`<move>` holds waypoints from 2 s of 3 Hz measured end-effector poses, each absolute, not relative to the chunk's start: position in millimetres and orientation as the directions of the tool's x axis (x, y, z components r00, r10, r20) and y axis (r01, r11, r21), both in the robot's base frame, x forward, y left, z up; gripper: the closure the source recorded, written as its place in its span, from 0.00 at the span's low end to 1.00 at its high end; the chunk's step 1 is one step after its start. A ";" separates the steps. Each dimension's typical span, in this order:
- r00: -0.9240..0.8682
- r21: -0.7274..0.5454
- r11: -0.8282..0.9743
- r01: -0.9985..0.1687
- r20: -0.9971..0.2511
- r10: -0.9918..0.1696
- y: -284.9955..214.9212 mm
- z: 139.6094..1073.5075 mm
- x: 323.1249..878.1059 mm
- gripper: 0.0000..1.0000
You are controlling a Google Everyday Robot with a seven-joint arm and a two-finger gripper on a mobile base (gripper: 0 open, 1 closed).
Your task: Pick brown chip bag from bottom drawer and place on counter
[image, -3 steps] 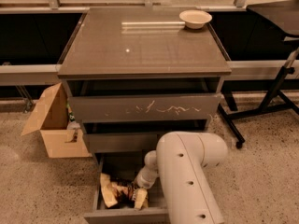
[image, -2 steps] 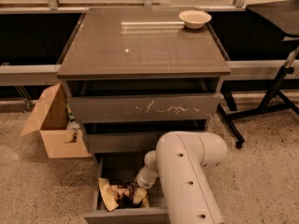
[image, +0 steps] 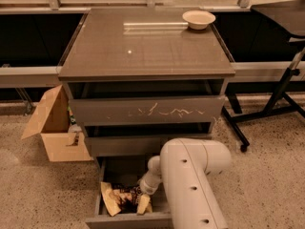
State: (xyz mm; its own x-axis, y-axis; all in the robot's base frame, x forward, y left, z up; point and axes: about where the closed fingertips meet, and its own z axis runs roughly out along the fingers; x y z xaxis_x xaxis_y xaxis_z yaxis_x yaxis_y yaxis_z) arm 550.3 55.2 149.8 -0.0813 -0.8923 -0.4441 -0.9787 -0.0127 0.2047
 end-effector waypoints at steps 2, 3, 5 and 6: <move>-0.064 0.200 -0.033 -0.979 -0.461 -0.885 61.5 153.8 549.1 0.66; -0.005 0.144 -0.076 -0.987 -0.492 -0.871 76.6 177.4 551.6 0.89; 0.086 0.062 -0.139 -0.988 -0.524 -0.848 104.6 221.9 554.0 1.00; 0.137 0.025 -0.176 -0.984 -0.521 -0.842 115.6 246.4 547.3 1.00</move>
Offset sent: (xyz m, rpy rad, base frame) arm 0.0026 0.0242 0.0208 0.0595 -0.0586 0.0613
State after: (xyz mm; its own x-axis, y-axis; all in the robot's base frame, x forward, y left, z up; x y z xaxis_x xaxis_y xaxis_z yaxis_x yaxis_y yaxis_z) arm 547.3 115.6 246.4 0.1375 -0.8422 -0.5213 -0.9840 -0.1763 0.0253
